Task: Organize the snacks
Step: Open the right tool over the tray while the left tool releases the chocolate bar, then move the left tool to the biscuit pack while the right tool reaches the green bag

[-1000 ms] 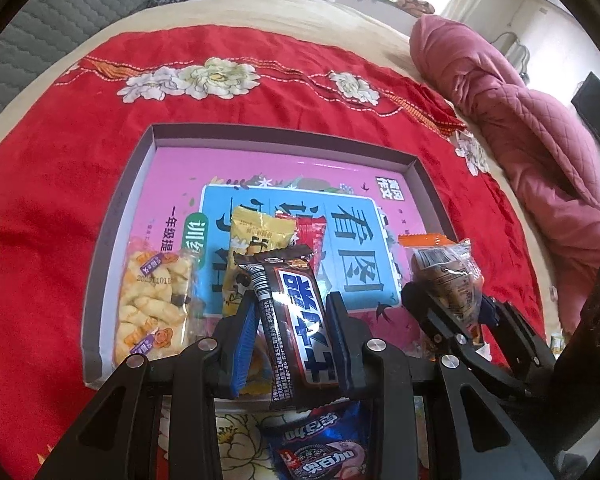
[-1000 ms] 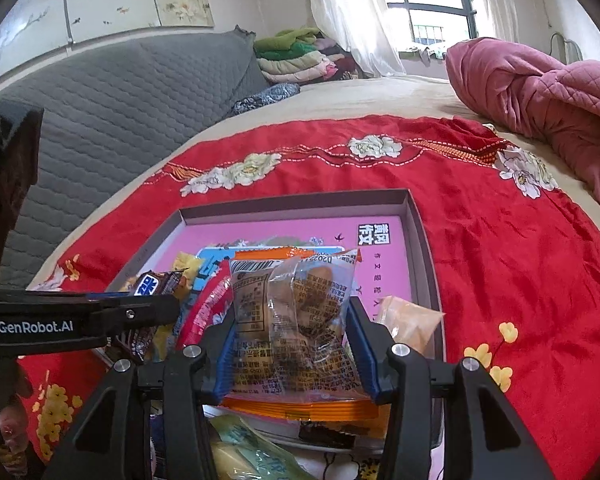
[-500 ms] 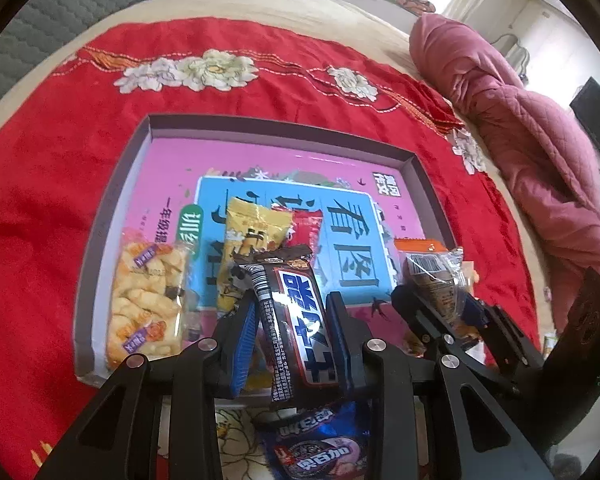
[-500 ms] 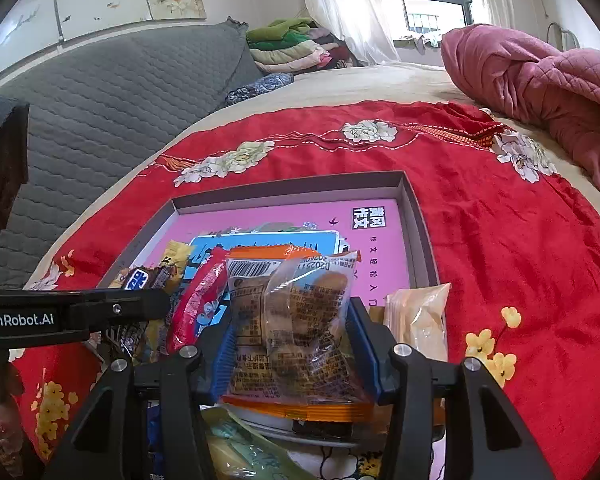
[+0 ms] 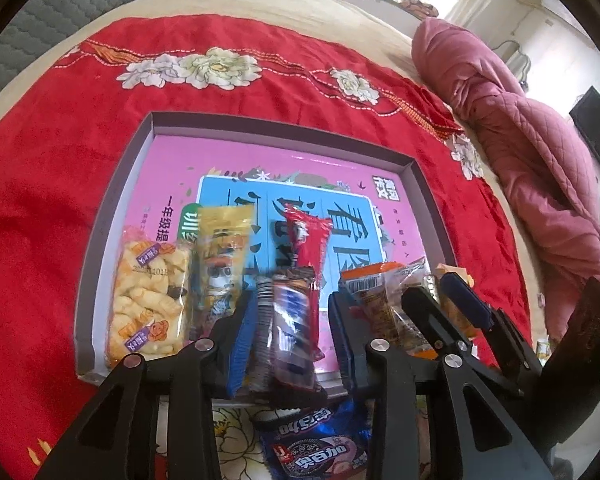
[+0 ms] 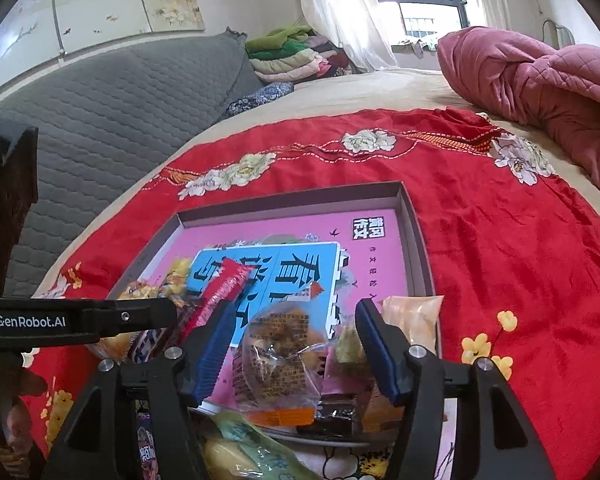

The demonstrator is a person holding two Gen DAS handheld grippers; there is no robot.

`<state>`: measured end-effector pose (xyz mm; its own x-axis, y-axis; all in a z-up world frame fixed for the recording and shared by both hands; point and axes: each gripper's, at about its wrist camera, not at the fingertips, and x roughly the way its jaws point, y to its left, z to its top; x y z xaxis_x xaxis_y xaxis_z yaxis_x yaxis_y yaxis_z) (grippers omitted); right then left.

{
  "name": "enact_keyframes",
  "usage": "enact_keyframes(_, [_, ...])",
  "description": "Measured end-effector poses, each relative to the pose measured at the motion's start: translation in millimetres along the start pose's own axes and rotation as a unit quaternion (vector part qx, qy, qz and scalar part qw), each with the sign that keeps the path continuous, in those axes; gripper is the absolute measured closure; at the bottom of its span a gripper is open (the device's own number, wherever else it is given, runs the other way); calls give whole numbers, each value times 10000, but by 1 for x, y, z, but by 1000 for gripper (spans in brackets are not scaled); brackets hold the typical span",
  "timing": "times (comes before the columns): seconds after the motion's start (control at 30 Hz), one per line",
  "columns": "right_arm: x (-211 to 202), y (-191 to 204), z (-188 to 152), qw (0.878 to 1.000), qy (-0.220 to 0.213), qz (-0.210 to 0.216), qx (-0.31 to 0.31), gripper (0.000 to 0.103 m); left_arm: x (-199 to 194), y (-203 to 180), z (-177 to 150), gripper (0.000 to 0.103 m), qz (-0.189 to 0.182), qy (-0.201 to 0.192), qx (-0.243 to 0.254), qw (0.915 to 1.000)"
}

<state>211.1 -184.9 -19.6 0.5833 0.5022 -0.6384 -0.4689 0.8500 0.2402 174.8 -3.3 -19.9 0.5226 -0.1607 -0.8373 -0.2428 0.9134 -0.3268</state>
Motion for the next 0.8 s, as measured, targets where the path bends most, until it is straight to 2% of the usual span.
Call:
enact_keyframes(0.47, [-28, -15, 8, 9990, -276, 104, 322, 37, -28, 0, -2, 53, -119, -138, 32, 9998])
enact_keyframes(0.8, [-48, -13, -3, 9993, -185, 173, 265, 36, -41, 4, -22, 50, -182, 49, 65, 9998])
